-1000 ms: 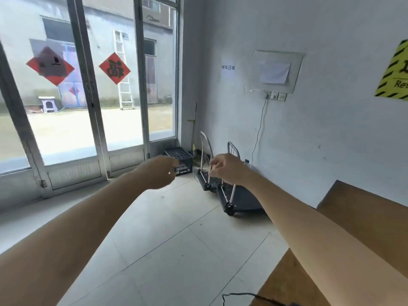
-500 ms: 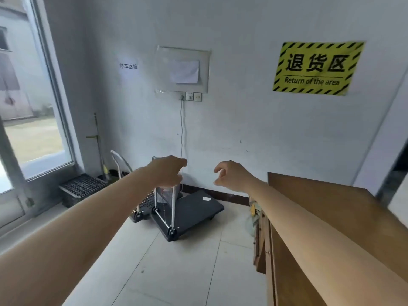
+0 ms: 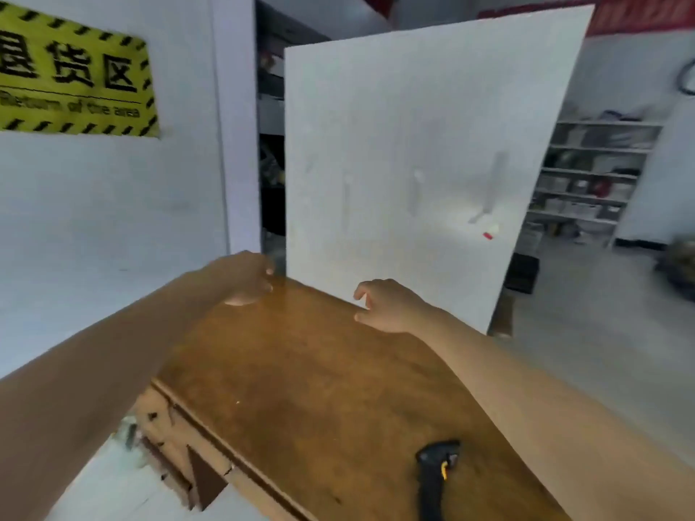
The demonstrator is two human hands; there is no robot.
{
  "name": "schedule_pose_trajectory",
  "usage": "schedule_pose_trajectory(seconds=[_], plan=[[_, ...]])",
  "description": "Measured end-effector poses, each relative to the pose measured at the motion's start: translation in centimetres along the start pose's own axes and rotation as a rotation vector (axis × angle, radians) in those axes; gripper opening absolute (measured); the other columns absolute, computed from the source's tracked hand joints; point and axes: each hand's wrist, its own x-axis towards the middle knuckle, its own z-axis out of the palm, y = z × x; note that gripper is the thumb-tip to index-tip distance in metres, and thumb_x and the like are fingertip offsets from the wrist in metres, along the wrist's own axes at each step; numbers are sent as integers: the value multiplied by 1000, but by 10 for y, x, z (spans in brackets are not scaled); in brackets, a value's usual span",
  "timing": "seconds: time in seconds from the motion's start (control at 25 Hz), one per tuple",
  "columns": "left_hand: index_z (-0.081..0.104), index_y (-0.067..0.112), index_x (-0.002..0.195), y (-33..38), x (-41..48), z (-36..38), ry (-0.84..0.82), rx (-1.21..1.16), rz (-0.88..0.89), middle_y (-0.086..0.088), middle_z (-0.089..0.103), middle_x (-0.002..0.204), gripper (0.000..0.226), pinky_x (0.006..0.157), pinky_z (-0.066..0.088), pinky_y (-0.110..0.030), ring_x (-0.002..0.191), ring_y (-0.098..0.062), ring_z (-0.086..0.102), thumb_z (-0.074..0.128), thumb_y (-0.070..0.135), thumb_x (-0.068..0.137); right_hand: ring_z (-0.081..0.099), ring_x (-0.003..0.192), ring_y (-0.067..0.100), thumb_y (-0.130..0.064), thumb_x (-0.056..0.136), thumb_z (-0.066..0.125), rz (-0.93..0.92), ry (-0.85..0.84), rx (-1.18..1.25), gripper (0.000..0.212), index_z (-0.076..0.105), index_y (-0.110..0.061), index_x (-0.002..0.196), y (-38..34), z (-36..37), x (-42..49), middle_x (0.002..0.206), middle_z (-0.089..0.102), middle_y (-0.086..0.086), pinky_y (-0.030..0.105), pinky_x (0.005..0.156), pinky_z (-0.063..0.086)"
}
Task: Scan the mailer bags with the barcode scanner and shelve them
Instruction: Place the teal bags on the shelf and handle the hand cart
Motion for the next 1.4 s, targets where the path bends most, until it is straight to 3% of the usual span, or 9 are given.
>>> schedule_pose_trajectory(seconds=[0.28,0.48,0.64,0.72,0.92,1.04,1.16,1.24,1.4], plan=[[46,17,134,123,18,61,-168,53,578,-5,52,132,41,81,44,-30,111,-25,55,46,27,94,53,118,24,-28,90,58,667,125,80,42,54,-15,129,73,14,-129,135,54,6,27,89,42],[38,18,144,159,30,139,-327,54,734,-5,42,147,50,102,41,-34,131,-26,45,46,29,96,57,115,32,-20,90,57,882,68,177,40,57,-3,126,107,89,-153,130,57,16,38,96,49],[57,15,122,185,49,223,-572,-128,614,-6,59,123,33,87,49,-31,107,-24,57,51,32,95,59,109,26,-24,88,58,946,-18,321,36,60,-9,120,137,169,-133,122,62,9,36,90,49],[61,10,107,198,52,259,-651,-288,504,-5,62,104,24,75,47,-28,91,-21,56,51,29,96,60,93,25,-24,88,60,963,-63,362,21,62,-7,98,143,199,-119,100,64,9,37,80,50],[60,13,80,225,33,334,-809,-353,448,-1,53,75,24,62,40,-22,87,-24,60,44,17,98,63,90,22,-51,80,68,1150,-258,271,45,60,-16,106,149,258,-96,103,65,3,31,68,50],[44,18,63,237,20,364,-902,-466,277,2,47,65,32,60,46,-26,72,-19,53,49,15,95,60,82,21,-48,79,66,1218,-281,274,34,59,-20,98,150,279,-92,90,60,-1,29,67,52],[57,3,85,250,27,374,-1091,-776,-76,-14,64,84,17,72,58,-42,83,-30,65,63,18,90,58,78,20,-40,83,62,1266,-273,305,22,50,-21,81,152,289,-90,75,51,-4,28,63,48],[54,1,104,261,27,374,-1238,-940,-300,-21,63,106,34,75,57,-49,98,-38,63,73,21,83,59,77,17,-42,81,66,1311,-221,374,24,53,-21,84,152,290,-96,77,55,-4,25,60,47],[56,5,105,294,19,358,-1292,-1092,-383,-15,62,100,32,82,54,-58,99,-37,60,74,20,82,64,80,17,-35,77,72,1337,-79,470,30,63,-16,99,161,268,-110,81,64,-2,27,64,54]])
